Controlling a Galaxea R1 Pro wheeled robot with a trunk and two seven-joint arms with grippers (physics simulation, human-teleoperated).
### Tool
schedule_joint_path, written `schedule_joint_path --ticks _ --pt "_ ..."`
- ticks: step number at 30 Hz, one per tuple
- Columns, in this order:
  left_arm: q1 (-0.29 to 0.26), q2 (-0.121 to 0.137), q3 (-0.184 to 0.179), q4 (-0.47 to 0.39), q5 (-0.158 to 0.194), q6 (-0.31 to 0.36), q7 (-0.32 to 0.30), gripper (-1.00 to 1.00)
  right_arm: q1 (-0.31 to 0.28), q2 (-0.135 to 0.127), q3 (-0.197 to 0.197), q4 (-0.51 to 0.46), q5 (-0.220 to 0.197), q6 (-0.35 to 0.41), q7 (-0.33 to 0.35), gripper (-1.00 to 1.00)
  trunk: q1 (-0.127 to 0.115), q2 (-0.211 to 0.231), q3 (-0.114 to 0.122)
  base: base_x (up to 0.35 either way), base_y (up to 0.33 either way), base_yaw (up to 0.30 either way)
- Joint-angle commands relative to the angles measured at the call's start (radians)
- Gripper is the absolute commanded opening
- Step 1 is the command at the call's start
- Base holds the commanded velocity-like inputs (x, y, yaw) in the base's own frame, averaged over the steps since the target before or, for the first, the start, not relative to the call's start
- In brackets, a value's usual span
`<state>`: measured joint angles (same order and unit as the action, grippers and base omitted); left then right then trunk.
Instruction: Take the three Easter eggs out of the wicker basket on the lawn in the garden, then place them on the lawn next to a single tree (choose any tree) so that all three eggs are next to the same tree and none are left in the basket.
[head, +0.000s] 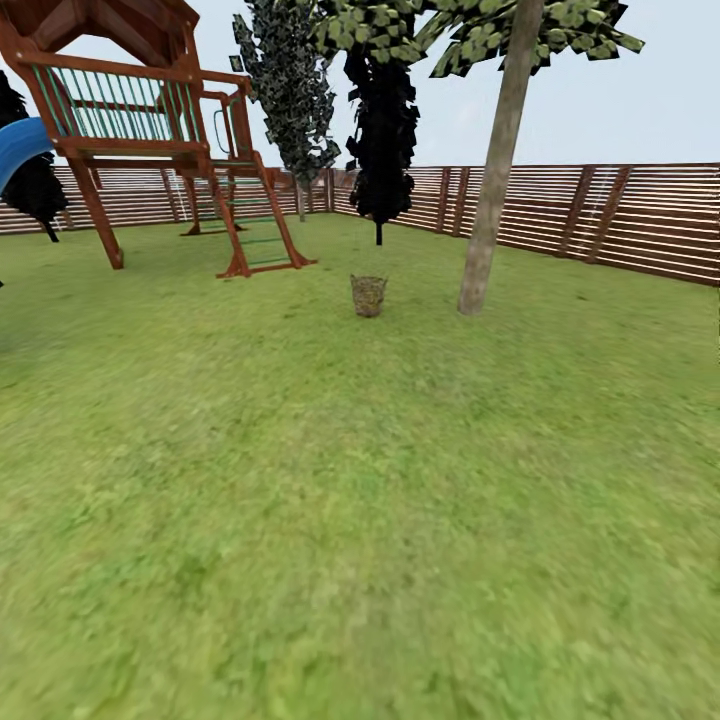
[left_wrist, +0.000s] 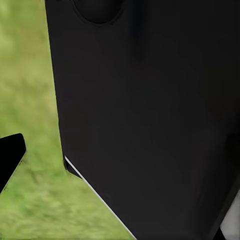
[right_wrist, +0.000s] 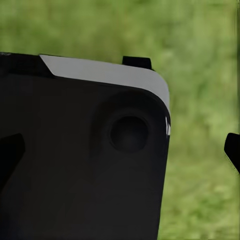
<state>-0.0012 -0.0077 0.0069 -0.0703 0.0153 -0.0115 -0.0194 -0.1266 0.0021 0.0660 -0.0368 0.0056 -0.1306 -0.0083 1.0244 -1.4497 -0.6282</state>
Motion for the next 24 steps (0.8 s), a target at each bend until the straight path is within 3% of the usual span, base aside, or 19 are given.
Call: schedule_joint_path --ticks 1,24 --pt "0.000 0.000 0.001 0.000 0.002 -0.001 -0.002 1.00 -0.001 0.000 0.006 0.001 0.001 -0.004 -0.001 1.00 0.001 0.000 -0.001 0.339 0.000 -0.044" --pt "0.000 0.000 0.001 0.000 0.002 -0.001 -0.001 1.00 -0.001 0.001 0.010 0.002 0.009 -0.009 -0.001 1.00 0.001 0.000 -0.001 0.339 0.000 -0.003"
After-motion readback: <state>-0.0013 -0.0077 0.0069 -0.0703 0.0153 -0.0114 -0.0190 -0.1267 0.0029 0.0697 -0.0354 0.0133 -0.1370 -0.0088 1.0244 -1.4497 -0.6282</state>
